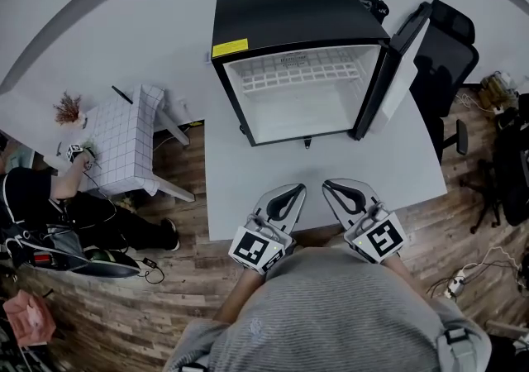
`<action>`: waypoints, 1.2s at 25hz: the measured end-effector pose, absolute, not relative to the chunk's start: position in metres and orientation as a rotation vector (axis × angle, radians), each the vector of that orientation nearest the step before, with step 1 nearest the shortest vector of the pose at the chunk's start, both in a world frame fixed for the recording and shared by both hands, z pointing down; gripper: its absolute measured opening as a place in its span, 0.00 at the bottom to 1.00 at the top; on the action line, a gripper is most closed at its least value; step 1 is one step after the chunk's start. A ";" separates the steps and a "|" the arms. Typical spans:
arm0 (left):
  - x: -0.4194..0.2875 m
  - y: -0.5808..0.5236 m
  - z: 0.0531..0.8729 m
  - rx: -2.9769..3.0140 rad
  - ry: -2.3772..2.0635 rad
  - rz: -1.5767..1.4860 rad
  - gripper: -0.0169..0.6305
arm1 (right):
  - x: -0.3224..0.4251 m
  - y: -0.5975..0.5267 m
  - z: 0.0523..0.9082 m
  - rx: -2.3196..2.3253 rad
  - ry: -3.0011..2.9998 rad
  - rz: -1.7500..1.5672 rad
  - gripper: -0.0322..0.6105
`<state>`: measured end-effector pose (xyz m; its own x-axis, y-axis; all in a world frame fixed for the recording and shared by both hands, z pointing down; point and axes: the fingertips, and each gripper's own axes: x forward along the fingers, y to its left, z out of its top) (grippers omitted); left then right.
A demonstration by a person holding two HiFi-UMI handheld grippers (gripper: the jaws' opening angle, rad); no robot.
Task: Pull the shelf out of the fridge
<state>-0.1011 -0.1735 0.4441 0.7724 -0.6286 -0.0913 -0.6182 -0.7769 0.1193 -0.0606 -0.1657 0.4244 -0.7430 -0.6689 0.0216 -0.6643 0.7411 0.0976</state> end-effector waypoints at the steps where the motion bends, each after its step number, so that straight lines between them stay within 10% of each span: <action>1: -0.102 -0.175 0.443 2.879 -1.017 -0.195 0.04 | -0.060 -0.168 0.425 1.103 -2.870 -0.132 0.07; 30: -0.105 -0.229 0.475 2.793 -1.163 -0.116 0.05 | -0.059 -0.365 0.493 0.950 -1.984 -1.003 0.08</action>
<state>-0.1054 -0.2287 0.4755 0.7029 -0.7107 -0.0270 -0.7020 -0.6994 0.1340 -0.0589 -0.3652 0.4928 -0.4795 -0.8387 0.2582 -0.2892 0.4288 0.8558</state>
